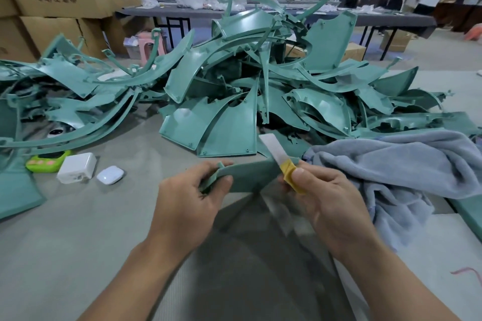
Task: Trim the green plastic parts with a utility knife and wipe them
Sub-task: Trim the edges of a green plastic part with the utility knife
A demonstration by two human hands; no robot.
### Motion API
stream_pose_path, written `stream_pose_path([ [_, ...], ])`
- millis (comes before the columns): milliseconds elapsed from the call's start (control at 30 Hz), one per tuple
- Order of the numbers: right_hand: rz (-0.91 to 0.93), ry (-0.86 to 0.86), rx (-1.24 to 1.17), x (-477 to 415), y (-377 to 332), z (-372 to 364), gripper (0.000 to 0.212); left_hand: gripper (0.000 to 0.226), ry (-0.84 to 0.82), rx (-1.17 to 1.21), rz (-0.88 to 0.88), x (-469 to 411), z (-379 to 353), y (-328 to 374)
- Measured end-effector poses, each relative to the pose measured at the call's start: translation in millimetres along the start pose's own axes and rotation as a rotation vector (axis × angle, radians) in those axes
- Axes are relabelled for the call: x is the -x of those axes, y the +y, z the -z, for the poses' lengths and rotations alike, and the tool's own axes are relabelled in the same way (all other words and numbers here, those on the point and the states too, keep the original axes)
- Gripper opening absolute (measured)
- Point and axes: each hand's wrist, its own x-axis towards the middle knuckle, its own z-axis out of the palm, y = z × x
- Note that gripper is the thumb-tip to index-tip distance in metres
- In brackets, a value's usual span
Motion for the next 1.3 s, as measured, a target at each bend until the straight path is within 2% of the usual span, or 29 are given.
stream_pose_path([
  [100,0.037,0.051,-0.128,-3,-6,3,0.019,0.049,0.018,-0.116,0.049,1,0,3],
  [267,0.003,0.2,-0.169,-4,-9,5,0.016,0.107,-0.038,-0.691,-0.161,6,3,8],
  [333,-0.06,0.297,-0.208,-7,-9,10,0.021,0.097,0.047,-0.719,-0.285,4,4,2],
  [400,-0.133,0.347,-0.29,-11,-8,15,0.021,0.061,0.202,-0.605,-0.38,1,7,4],
  [467,-0.171,0.335,-0.37,-12,-5,16,0.029,0.02,0.353,-0.42,-0.451,2,6,6],
  [500,-0.177,0.327,-0.406,-12,-4,15,0.037,0.014,0.355,-0.338,-0.415,6,5,8],
  [533,-0.18,0.316,-0.441,-12,-3,14,0.046,0.022,0.292,-0.3,-0.311,9,4,8],
  [567,-0.184,0.305,-0.471,-12,-2,12,0.051,0.029,0.18,-0.297,-0.161,12,1,6],
  [633,-0.212,0.269,-0.499,-11,-2,10,0.045,0.039,-0.085,-0.19,0.112,15,-8,0],
  [700,-0.287,0.221,-0.466,-9,-1,7,0.03,0.04,-0.223,0.26,0.303,12,-17,0],
  [767,-0.372,0.151,-0.384,-5,3,3,0.025,0.025,-0.182,0.621,0.47,6,-27,6],
  [867,-0.358,0.149,-0.031,1,9,0,0.016,0.012,-0.018,0.747,0.632,2,-31,5],
  [967,-0.105,0.248,0.21,0,8,-1,0.024,0.017,0.007,0.526,0.623,-1,-24,-6],
  [1100,0.197,0.279,0.361,3,8,-3,0.027,0.026,-0.091,0.472,0.585,-2,-18,-8],
  [1200,0.296,0.268,0.538,5,12,-9,0.035,0.03,-0.057,0.348,0.525,1,-23,-7],
  [1300,0.302,0.237,0.616,5,12,-14,0.039,0.045,-0.02,0.3,0.463,3,-27,-3],
])
